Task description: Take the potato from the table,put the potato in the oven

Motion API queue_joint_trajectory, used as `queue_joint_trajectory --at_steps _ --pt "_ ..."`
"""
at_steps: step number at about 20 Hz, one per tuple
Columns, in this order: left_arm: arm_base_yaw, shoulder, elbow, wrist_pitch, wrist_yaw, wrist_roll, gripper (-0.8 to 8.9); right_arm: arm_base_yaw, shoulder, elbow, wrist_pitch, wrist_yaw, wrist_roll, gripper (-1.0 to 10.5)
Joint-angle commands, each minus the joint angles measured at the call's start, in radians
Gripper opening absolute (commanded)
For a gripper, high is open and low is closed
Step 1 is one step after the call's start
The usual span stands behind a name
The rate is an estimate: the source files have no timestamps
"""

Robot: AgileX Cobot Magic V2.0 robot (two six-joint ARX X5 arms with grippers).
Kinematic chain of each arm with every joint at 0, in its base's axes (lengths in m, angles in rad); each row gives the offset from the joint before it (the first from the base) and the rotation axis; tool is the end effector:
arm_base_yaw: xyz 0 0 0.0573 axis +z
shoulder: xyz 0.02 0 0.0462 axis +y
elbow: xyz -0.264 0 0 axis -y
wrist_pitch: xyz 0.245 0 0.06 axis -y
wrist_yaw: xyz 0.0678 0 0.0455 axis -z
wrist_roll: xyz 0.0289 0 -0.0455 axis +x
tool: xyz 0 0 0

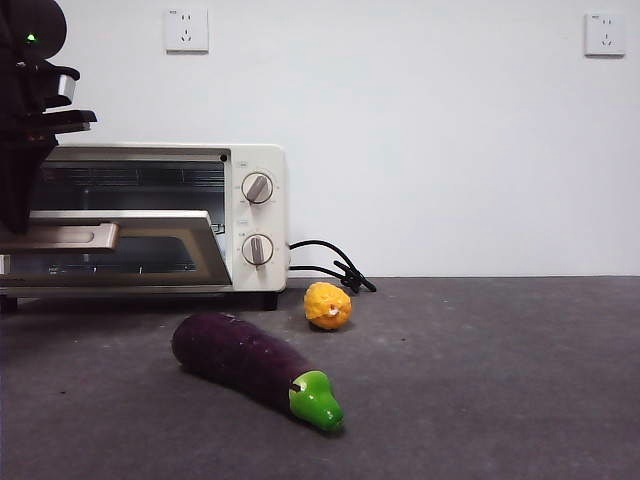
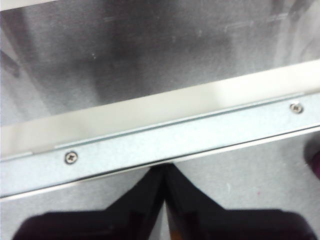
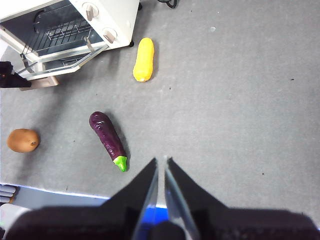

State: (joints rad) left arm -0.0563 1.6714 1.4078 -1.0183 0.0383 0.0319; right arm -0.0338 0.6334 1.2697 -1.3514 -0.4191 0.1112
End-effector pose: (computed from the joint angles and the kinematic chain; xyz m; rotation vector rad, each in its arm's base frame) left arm 0.3256 -0.0195 0.2676 0.0389 1.2809 -0.1017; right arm 0.0401 0.0104 0.3918 0.2668 0.7219 0.3298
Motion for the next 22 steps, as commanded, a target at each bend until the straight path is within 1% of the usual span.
queue_joint_trajectory --at_steps 1,6,10,11,12,13,15,16,18,20,22 --pt "0.002 0.019 -0.008 0.015 -0.016 0.026 -0.06 0.0 -0.003 0.003 -0.004 0.0 -0.011 0.3" --pt "-0.002 0.038 -0.008 -0.064 -0.013 0.032 -0.06 0.0 -0.003 0.003 -0.004 0.0 -0.011 0.3" --pt "-0.01 0.05 -0.008 -0.081 -0.012 0.032 -0.06 0.0 -0.003 0.003 -0.005 0.0 -0.018 0.3" --pt "-0.011 0.05 -0.008 -0.075 -0.005 0.033 -0.06 0.0 -0.003 0.003 -0.013 -0.001 -0.051 0.3" --pt "-0.011 0.049 -0.008 -0.071 0.003 0.034 -0.06 0.001 -0.001 0.003 -0.019 0.0 -0.105 0.3" --pt "-0.011 0.047 -0.008 -0.064 0.03 0.045 -0.06 0.001 0.005 0.003 -0.019 -0.001 -0.145 0.3" --pt "-0.011 0.031 -0.008 -0.063 0.072 0.051 -0.06 0.001 0.022 0.003 -0.019 -0.008 -0.146 0.3" --pt "-0.011 0.018 -0.008 -0.063 0.074 0.057 -0.06 0.002 0.036 0.003 -0.019 -0.03 -0.145 0.3" --pt "-0.011 -0.028 -0.008 -0.066 0.077 0.058 -0.06 0.002 0.079 0.003 -0.018 -0.13 -0.146 0.3" --pt "-0.011 -0.101 -0.008 -0.061 0.124 0.058 -0.06 0.002 0.13 0.003 -0.001 -0.249 -0.168 0.3" --pt "-0.011 -0.201 -0.008 -0.058 0.182 0.066 -0.06 0.002 0.182 0.003 0.048 -0.381 -0.168 0.3"
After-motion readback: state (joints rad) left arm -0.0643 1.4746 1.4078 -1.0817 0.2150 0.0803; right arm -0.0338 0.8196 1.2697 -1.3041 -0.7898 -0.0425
